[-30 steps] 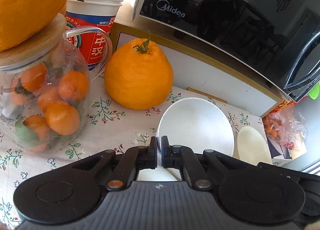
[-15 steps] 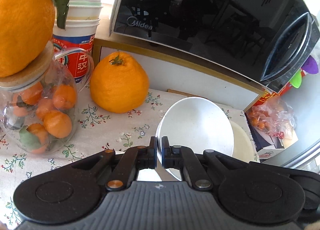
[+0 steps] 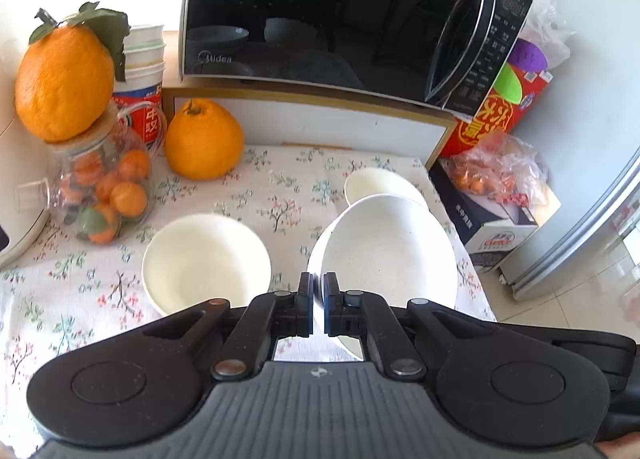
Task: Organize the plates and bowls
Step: 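Lift the white bowl with both grippers and lower it beside the plate stack, then open both grippers to release the white bowl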
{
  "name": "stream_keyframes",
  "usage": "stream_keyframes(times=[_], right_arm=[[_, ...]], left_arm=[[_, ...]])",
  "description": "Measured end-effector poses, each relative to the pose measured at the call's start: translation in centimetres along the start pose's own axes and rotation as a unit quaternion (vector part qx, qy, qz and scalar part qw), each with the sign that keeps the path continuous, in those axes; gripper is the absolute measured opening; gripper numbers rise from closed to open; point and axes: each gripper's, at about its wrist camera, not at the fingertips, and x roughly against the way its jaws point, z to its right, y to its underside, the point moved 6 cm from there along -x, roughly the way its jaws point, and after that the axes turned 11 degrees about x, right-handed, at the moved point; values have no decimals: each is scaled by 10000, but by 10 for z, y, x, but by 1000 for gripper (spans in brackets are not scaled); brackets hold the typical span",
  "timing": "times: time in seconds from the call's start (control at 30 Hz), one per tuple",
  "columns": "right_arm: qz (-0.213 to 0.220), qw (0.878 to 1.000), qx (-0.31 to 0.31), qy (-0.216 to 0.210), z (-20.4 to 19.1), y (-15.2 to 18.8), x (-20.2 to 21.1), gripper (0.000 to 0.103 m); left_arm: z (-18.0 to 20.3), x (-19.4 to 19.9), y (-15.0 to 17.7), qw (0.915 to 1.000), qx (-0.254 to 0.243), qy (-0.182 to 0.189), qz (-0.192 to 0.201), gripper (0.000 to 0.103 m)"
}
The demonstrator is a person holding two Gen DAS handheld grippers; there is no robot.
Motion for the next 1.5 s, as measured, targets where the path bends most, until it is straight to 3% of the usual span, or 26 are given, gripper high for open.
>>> stream_keyframes(times=[0.4,0.87,1.0,1.17,1.3,1.5], right_arm=[[-840,9943,644,-122,4,76,16,12],[-1254,9881,894,31,19,89,4,15],[-1149,9901,799,-71,23,83,9,16],[-931,9901,1032,181,24,75,15,19],[-649,9940,863,177,31,62,24,23],[-234,9950,949,213,25,45,26,31]], left_arm=[[-24,22,68,9980,194,-138,-586,4],[-22,-6,97,9937,54,-454,-1025,5],[-19,-10,101,9921,43,-539,-1133,13],[-17,-3,93,9934,2,-611,-971,25],[-24,8,82,9943,276,-655,-793,41],[-32,16,72,9938,657,-602,-665,44]])
